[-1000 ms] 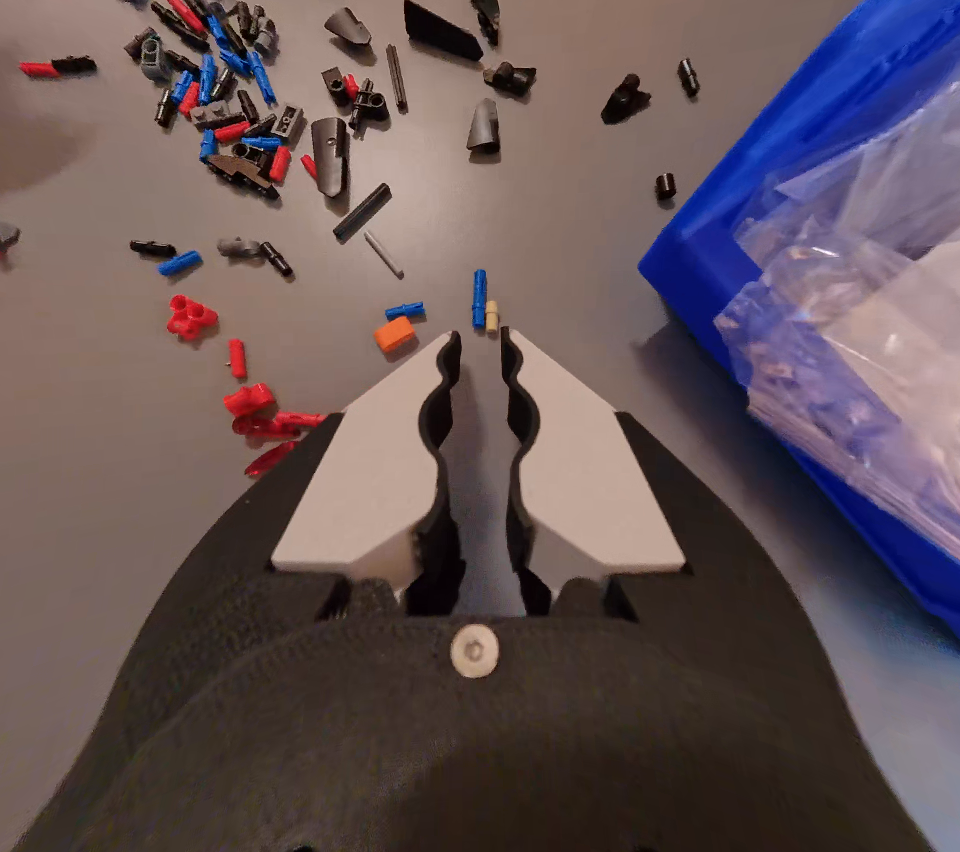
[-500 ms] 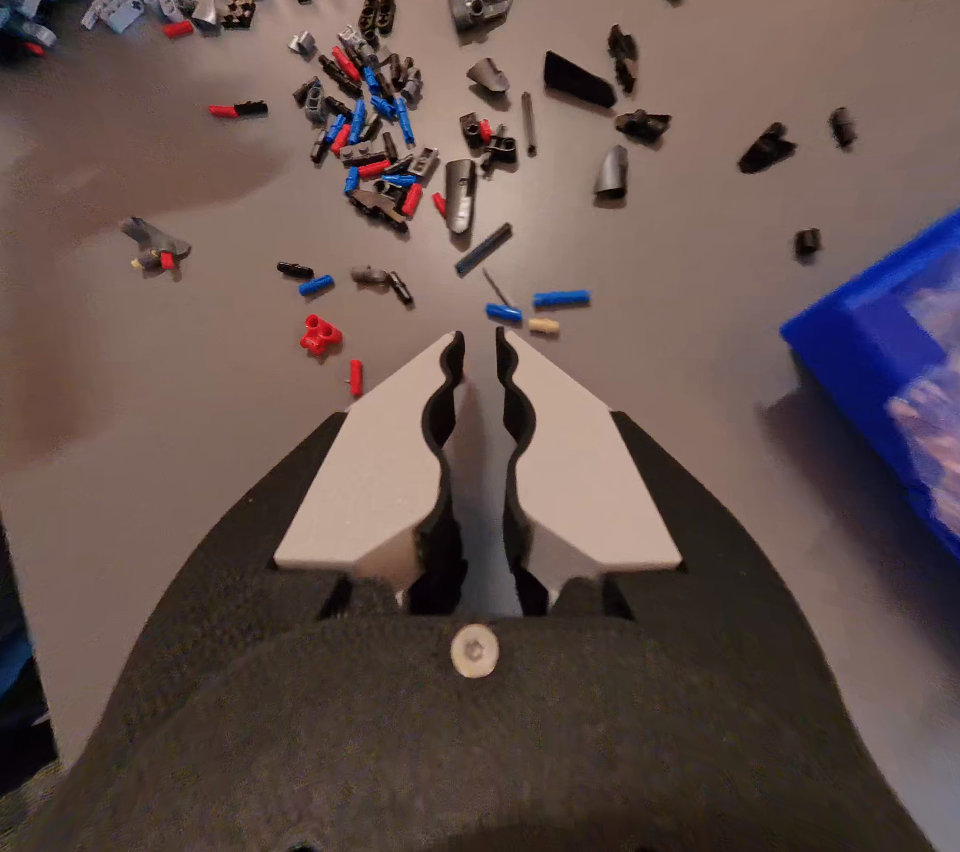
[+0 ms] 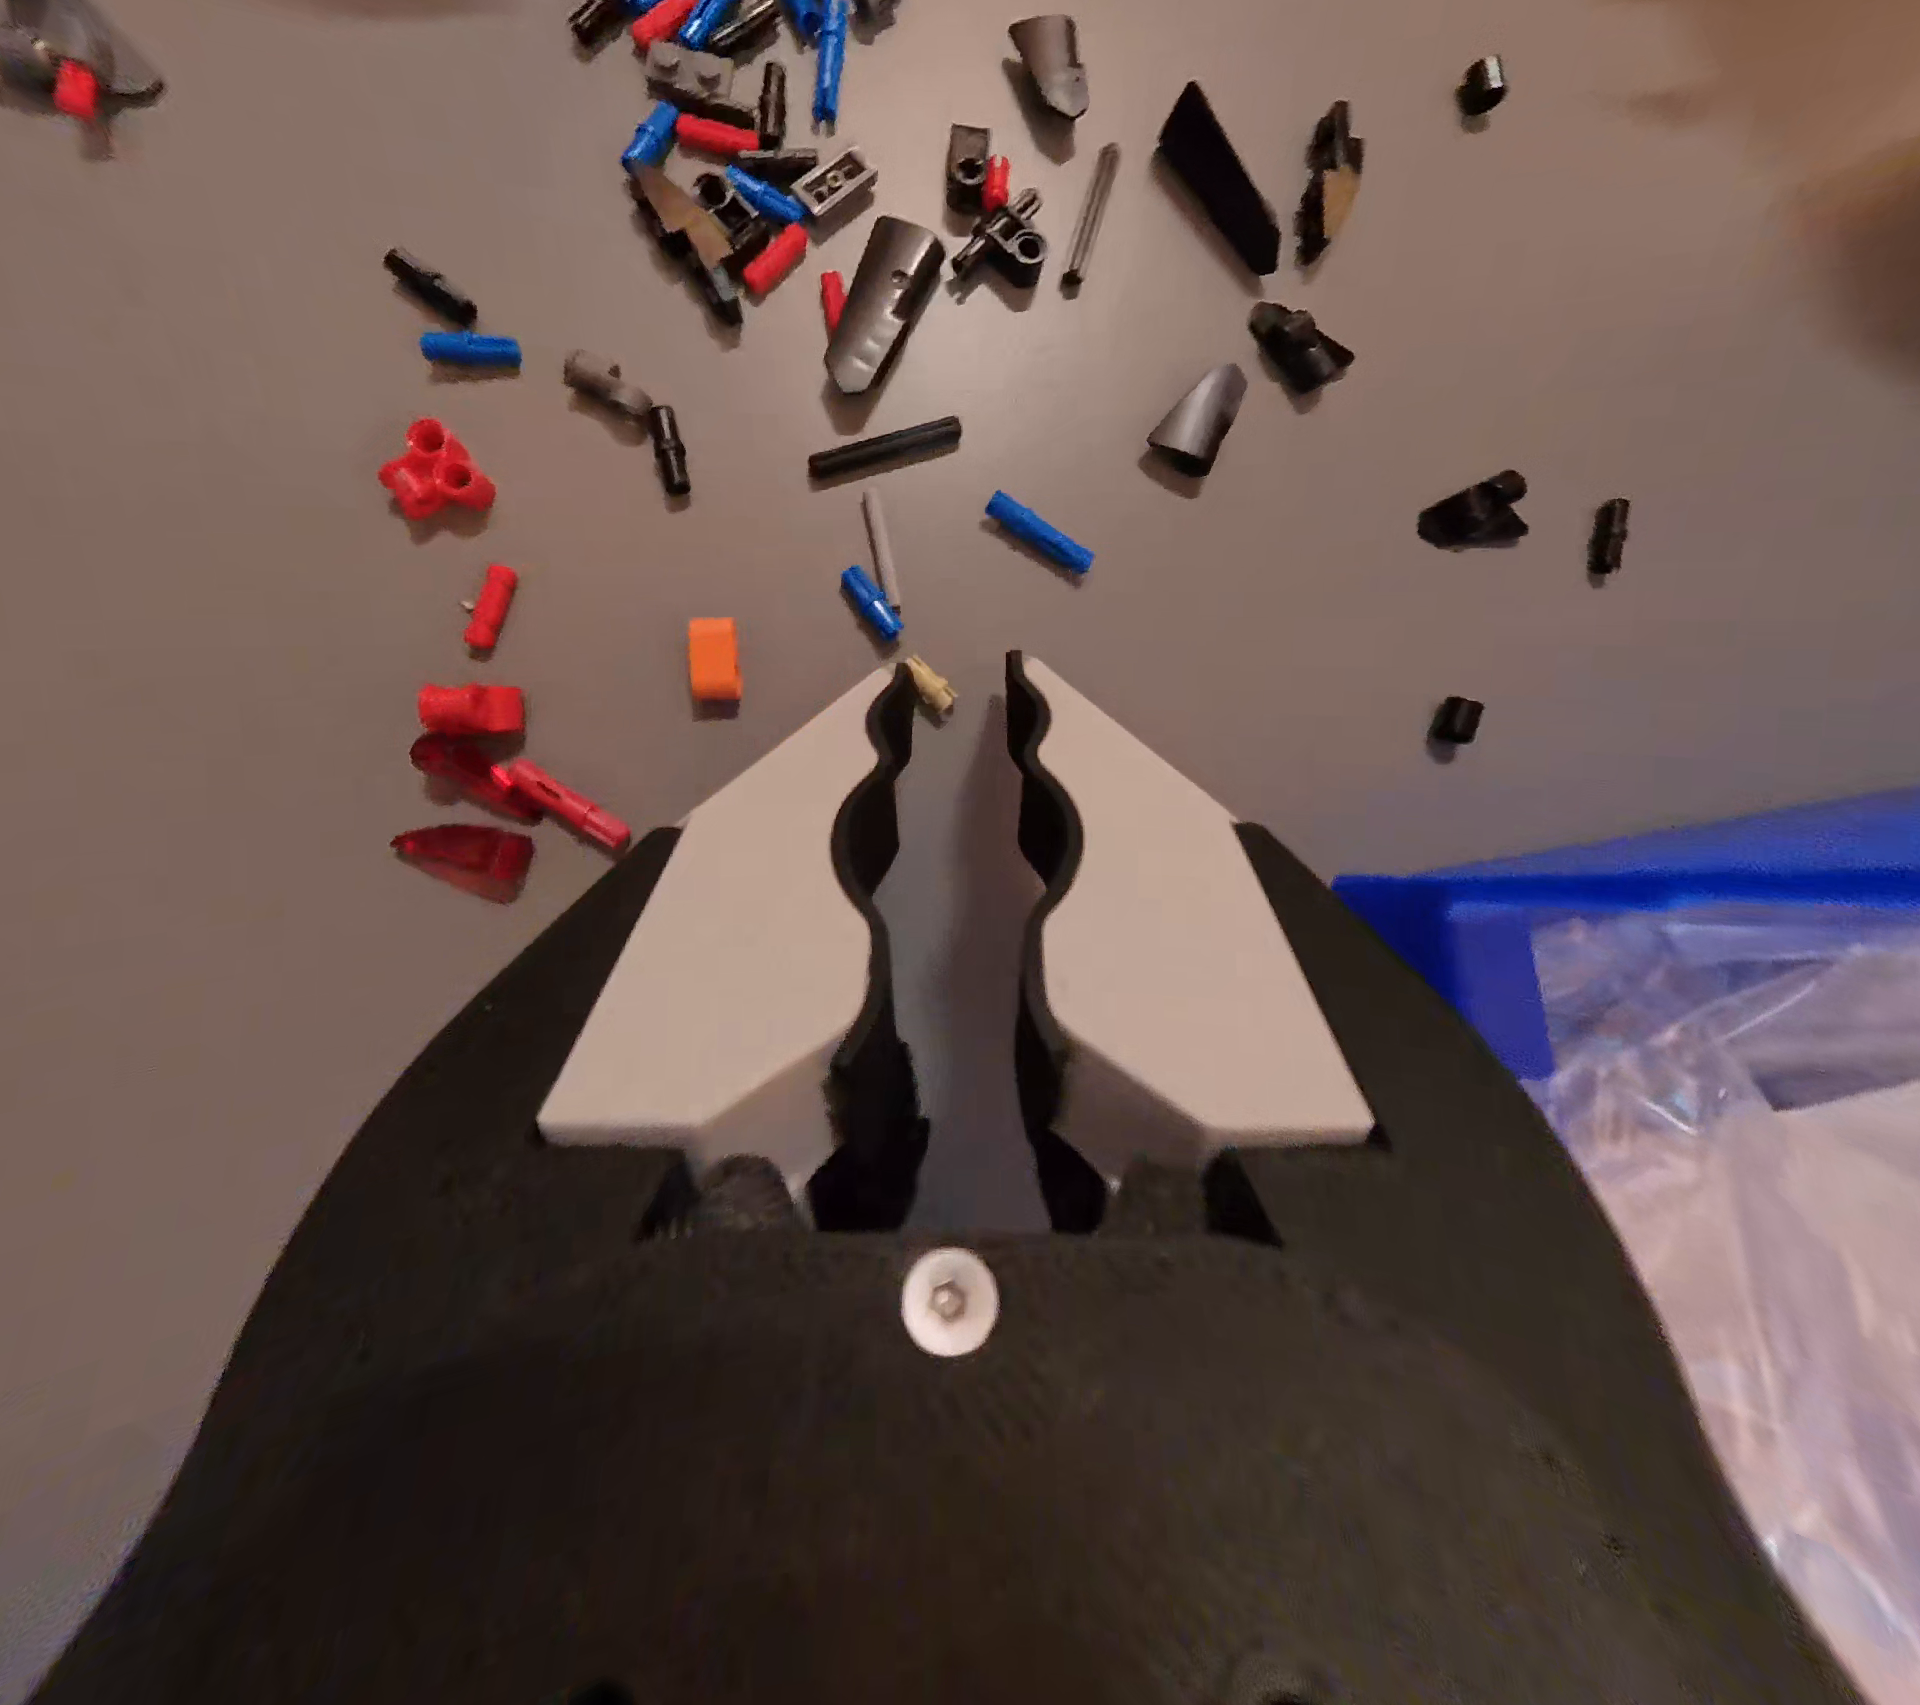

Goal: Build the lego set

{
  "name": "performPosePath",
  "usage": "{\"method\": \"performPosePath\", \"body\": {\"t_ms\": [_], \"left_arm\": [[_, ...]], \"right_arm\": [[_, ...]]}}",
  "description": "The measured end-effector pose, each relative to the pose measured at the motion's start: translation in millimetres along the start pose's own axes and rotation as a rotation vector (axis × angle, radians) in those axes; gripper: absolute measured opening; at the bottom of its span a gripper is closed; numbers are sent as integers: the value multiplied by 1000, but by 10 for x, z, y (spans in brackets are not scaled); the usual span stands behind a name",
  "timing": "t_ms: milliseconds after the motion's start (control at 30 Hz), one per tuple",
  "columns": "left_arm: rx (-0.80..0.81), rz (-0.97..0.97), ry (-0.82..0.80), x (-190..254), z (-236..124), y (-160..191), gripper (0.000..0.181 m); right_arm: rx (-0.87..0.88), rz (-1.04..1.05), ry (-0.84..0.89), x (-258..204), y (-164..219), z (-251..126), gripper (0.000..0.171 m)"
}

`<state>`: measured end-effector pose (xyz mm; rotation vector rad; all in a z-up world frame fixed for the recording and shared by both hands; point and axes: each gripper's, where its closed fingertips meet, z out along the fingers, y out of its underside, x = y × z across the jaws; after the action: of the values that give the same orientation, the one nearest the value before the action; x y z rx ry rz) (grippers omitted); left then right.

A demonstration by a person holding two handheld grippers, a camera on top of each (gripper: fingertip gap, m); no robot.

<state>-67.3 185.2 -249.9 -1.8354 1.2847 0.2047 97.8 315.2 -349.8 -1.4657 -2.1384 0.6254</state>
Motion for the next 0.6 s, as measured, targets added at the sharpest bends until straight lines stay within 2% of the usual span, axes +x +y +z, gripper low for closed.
{"method": "performPosePath", "body": {"t_ms": [167, 400, 600], "left_arm": [[-8, 9, 10, -11, 42, 7, 4], [-10, 9, 24, 4, 83, -4, 4], [-11, 15, 28, 7, 125, -41, 4]], "right_arm": [[-3, -7, -102, -67, 40, 10, 15], [44, 63, -115, -88, 130, -60, 17], [102, 71, -104, -122, 87, -33, 5]]}}
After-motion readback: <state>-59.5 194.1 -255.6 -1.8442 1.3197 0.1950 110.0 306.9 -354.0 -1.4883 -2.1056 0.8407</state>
